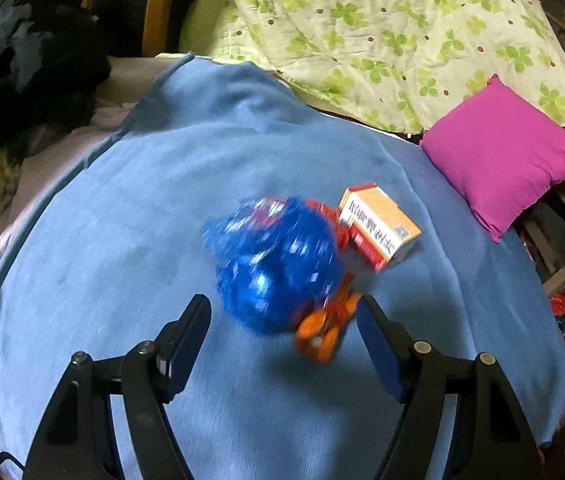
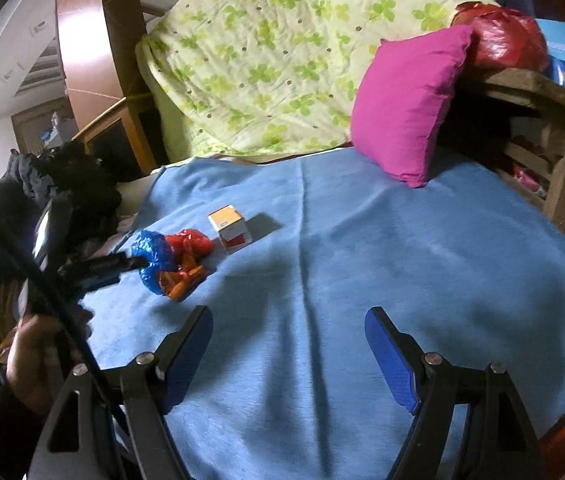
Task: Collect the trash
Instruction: 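Grasp the blue plastic bag with the left tool, then grasp the orange wrapped package with the right tool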
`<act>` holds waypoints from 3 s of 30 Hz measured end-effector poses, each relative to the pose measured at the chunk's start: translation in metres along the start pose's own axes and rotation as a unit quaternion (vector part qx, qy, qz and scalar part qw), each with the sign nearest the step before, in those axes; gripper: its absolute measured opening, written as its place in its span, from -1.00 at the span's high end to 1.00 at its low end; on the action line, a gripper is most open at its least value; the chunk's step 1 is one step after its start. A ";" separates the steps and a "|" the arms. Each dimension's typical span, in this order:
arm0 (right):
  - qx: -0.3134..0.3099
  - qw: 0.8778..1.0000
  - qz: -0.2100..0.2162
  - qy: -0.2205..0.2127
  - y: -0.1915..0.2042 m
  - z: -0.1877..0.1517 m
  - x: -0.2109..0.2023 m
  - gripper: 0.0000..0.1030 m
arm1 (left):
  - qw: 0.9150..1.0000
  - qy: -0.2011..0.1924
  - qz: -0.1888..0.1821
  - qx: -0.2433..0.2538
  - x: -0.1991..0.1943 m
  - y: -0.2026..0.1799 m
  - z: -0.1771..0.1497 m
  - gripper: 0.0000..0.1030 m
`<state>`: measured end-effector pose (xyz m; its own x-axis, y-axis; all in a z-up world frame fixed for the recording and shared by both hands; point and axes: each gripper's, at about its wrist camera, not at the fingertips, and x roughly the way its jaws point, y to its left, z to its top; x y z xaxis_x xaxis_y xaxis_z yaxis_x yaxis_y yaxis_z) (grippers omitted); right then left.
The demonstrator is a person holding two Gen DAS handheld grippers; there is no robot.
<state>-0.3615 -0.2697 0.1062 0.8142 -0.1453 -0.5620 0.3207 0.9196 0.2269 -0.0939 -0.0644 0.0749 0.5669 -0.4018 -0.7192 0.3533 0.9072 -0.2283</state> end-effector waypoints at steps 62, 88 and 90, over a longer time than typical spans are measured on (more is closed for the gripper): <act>-0.287 0.937 0.096 0.174 0.156 0.033 0.255 -0.58 | 0.982 -0.057 0.051 -0.174 0.010 0.100 0.029 -0.03; -0.163 0.977 0.048 0.130 0.072 0.043 0.142 -0.41 | 0.991 -0.056 0.064 -0.103 0.014 0.067 0.023 -0.03; -0.150 0.981 0.036 0.120 0.058 0.044 0.121 -0.41 | 0.993 -0.058 0.071 -0.079 0.014 0.056 0.018 -0.03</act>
<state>-0.2230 -0.2504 0.0866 0.6805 -0.0183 -0.7325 0.0795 0.9956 0.0489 -0.0523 -0.0213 0.0640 0.6873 -0.2722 -0.6735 0.1487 0.9602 -0.2364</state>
